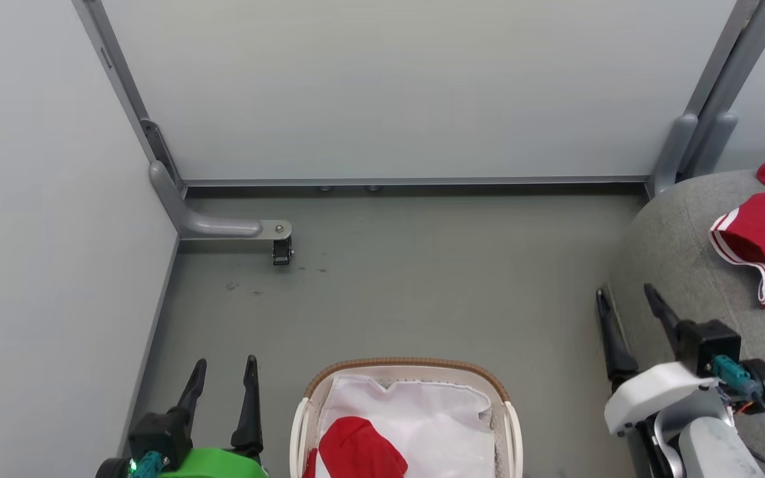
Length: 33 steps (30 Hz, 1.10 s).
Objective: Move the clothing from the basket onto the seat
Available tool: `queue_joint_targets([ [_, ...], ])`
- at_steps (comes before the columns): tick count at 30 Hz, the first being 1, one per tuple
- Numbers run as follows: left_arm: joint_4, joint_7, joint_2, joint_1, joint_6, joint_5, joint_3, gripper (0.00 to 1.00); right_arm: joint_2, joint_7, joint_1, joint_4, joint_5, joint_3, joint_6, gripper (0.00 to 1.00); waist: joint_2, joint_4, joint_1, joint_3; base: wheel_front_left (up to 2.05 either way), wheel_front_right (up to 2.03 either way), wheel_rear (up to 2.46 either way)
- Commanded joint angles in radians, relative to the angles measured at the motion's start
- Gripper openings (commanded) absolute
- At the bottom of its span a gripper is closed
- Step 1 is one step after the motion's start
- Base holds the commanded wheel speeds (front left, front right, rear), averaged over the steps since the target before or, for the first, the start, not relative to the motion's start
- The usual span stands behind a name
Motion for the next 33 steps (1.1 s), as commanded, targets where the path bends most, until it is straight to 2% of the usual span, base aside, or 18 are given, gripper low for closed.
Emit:
queue_joint_targets([
  [1,-0.002,-0.001,-0.003,0.022,-0.004,0.003,0.009,1.00,-0.003,-0.005,0.028,-0.012,0.015,0.007,-0.001,1.00,0.0000,0.004,0.0001,-0.017,0.00,0.00,0.00],
  [11,-0.012,-0.001,-0.015,0.071,-0.015,0.019,0.035,1.00,-0.002,-0.005,0.122,-0.052,0.067,0.049,-0.001,1.00,0.0000,-0.009,0.0001,-0.036,0.00,0.00,0.00],
  [33,0.002,-0.001,-0.024,0.059,-0.037,0.042,0.049,1.00,-0.002,-0.005,0.128,-0.054,0.075,0.053,-0.001,1.00,0.0000,-0.024,0.0001,-0.041,0.00,0.00,0.00],
])
